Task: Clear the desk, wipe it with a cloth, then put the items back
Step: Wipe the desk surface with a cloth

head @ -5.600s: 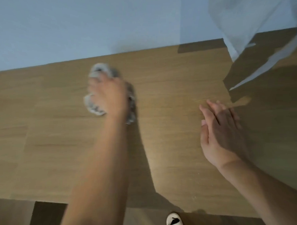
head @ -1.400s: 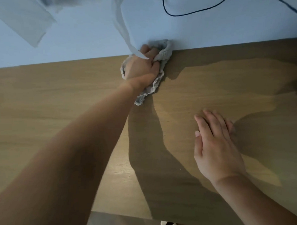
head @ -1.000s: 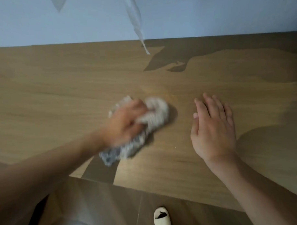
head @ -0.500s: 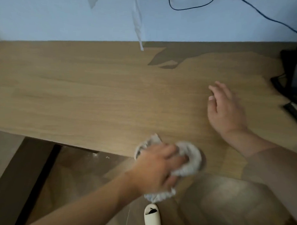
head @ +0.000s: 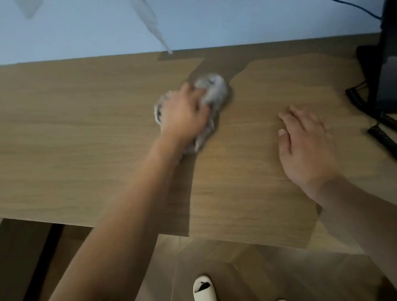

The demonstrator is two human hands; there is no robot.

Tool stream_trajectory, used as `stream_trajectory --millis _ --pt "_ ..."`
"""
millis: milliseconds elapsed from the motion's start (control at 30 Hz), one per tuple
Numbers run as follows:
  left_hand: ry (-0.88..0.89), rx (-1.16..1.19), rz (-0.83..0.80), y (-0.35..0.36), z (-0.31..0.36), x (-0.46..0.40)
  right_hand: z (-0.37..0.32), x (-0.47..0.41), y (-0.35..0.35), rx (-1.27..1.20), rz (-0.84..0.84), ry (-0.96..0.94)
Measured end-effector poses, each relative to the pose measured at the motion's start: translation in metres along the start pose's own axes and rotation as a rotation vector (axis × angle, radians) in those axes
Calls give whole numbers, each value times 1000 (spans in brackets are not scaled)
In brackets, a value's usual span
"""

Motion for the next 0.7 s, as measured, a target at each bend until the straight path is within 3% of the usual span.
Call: stream_trajectory --millis 67,167,233,300,400,533,567,633,700 --pt "315 123 -128 14 49 76 1 -1 1 -3 -1 -8" --pt "653 156 -527 21 108 194 3 -1 -1 -19 14 -8" --pt "764 228 -564 1 97 194 1 0 -2 -20 4 -8" --pt "684 258 -311 -33 57 134 0 0 -2 -2 -9 1" --pt "198 144 56 -69 -26 16 1 -2 0 16 -14 -4" --pt "-394 27 30 -44 -91 -30 4 -3 2 -2 7 4" --pt "-419 22 49 -39 -81 -21 4 -3 4 -3 7 5" --pt "-175 87 -2 -14 -27 15 4 -3 5 -2 20 -2" --pt "87 153 -297 20 55 86 4 -2 4 -12 47 -7"
Point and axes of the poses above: each hand's wrist, its own x-axis away from the middle knuckle, its own y-axis out of the palm, z = x × y, the point moved 6 cm from there along -x, towards the middle knuckle, and after that the axes turned 8 degrees about -z, right-handed, at the moved point
